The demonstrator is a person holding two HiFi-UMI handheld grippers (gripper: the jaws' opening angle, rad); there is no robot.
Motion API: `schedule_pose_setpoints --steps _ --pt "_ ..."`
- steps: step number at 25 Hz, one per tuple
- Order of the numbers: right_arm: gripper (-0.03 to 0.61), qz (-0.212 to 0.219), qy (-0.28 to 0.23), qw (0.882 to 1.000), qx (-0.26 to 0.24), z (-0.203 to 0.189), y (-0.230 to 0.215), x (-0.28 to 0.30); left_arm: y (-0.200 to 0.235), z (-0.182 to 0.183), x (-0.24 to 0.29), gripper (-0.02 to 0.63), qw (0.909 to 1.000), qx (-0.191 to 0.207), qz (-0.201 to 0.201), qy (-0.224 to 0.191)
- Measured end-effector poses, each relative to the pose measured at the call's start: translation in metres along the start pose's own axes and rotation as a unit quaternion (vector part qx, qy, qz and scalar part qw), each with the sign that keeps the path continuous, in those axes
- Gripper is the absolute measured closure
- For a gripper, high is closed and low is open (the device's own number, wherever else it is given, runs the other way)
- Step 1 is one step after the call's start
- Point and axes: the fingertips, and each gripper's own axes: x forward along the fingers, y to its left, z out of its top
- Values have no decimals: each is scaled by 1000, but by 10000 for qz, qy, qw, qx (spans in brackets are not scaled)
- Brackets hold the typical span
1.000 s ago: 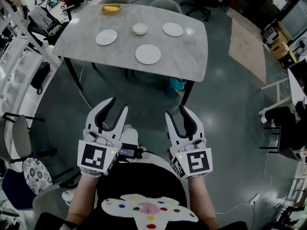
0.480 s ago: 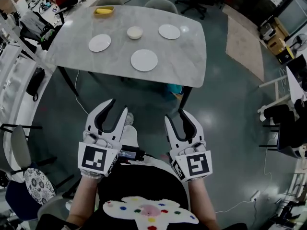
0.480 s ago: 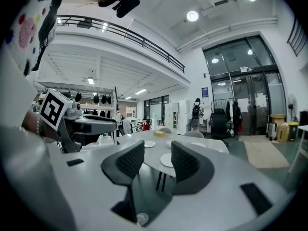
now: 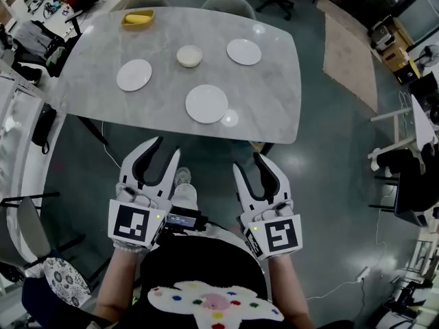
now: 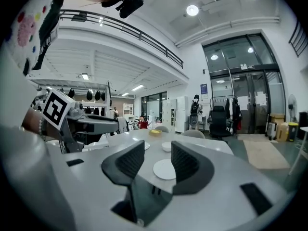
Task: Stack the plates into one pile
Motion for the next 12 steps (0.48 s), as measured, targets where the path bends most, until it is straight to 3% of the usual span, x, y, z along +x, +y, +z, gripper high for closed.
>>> schedule_pose_setpoints --steps 2,6,12 --pt "422 -61 52 10000 22 3 -6 19 13 0 16 480 9999 16 -97 117" --pt "423 -190 153 9997 62 9 -18 58 40 13 51 480 9996 -34 -238 -123" --pt "423 -257 261 9993 95 18 -28 118 79 17 93 480 9987 11 -501 -119"
